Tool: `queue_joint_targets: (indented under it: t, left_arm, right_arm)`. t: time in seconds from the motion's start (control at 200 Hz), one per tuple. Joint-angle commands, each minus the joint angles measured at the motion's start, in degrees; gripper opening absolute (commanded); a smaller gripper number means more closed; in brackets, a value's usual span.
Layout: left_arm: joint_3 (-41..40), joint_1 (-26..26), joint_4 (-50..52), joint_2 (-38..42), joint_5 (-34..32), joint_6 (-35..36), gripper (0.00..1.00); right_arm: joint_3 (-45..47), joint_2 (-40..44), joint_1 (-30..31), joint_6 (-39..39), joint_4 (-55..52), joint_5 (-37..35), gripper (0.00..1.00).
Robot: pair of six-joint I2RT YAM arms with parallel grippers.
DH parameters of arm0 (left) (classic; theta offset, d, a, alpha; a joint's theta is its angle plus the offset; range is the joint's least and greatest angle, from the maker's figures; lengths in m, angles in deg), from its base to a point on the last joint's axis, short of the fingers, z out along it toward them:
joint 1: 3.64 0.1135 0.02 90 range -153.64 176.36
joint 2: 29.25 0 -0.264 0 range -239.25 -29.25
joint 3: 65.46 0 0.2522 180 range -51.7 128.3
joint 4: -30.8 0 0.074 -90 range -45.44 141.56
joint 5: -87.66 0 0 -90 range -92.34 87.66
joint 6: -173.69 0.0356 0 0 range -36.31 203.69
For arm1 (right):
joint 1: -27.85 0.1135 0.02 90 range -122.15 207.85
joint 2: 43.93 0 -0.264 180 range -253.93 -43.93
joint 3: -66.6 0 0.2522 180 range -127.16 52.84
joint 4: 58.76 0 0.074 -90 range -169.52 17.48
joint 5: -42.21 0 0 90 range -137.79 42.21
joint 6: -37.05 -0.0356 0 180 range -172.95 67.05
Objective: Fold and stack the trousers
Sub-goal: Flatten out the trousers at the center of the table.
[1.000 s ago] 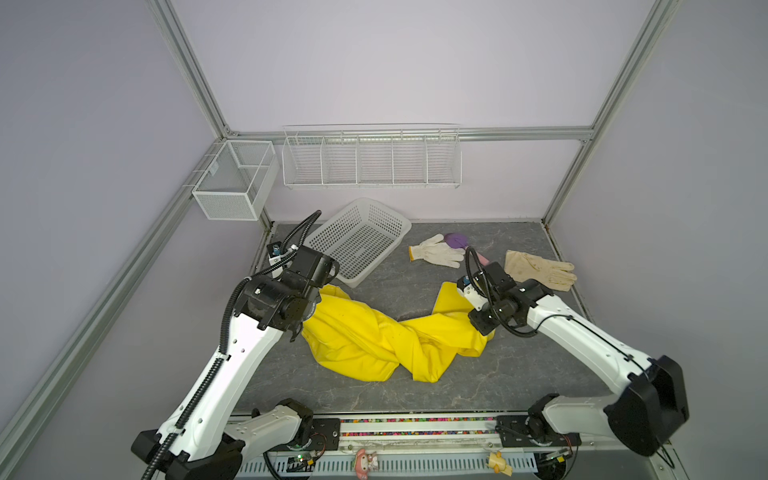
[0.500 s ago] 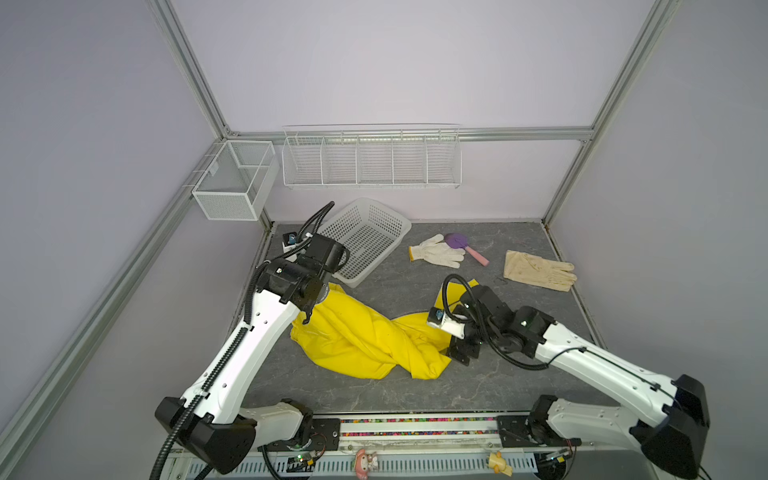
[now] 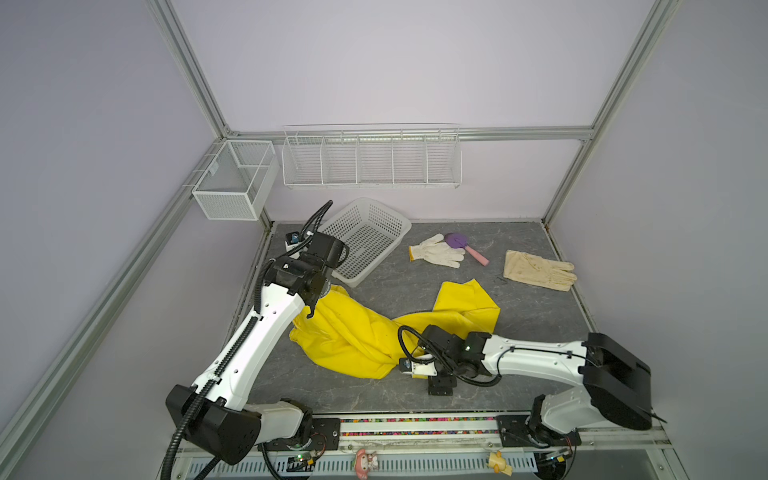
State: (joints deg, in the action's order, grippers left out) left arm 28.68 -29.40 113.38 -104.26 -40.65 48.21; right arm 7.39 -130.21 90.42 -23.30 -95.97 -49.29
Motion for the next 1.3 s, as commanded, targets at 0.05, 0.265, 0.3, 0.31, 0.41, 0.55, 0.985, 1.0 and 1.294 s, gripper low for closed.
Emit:
queue_joint_targets:
  t: [0.05, 0.265, 0.3, 0.31, 0.41, 0.55, 0.985, 1.0, 1.294]
  left_arm:
    - [-0.7, 0.4, 0.5, 1.4, 0.0, 1.3, 0.00]
    - [1.6, 0.4, 4.8, 3.0, -3.7, 3.1, 0.00]
    - [2.8, 0.4, 6.0, 3.1, -4.6, 3.3, 0.00]
    - [3.1, 0.4, 6.3, 3.2, -4.9, 3.3, 0.00]
    - [6.7, 0.4, 8.1, 3.7, -4.7, 4.6, 0.00]
    - [13.9, -0.6, 9.9, 3.6, -2.0, 7.3, 0.00]
    - [12.5, -1.6, 6.7, 0.9, -1.9, 9.1, 0.00]
    - [12.1, -1.6, 6.5, 0.9, -1.9, 9.0, 0.00]
    - [6.7, -1.6, 4.2, -0.1, -0.6, 7.4, 0.00]
  right_arm:
    - [-2.2, -2.3, -2.2, -2.0, 2.0, 1.4, 0.43]
    - [-4.6, 11.3, -11.2, -1.4, -10.5, 4.4, 0.07]
    - [-6.3, 14.1, -13.2, -0.3, -14.0, 5.7, 0.07]
    - [-6.6, 14.8, -13.8, 0.0, -14.9, 6.2, 0.07]
    - [-9.3, 22.4, -18.7, 4.5, -26.2, 9.8, 0.07]
    - [-15.8, 30.6, -23.3, 9.0, -38.7, 11.3, 0.07]
    - [-11.8, 14.4, -33.4, 15.5, -15.2, 9.9, 0.21]
    - [-11.7, 13.2, -33.4, 15.5, -13.9, 9.5, 0.21]
    - [-21.8, -7.8, -34.0, 7.8, -5.2, -1.4, 0.55]
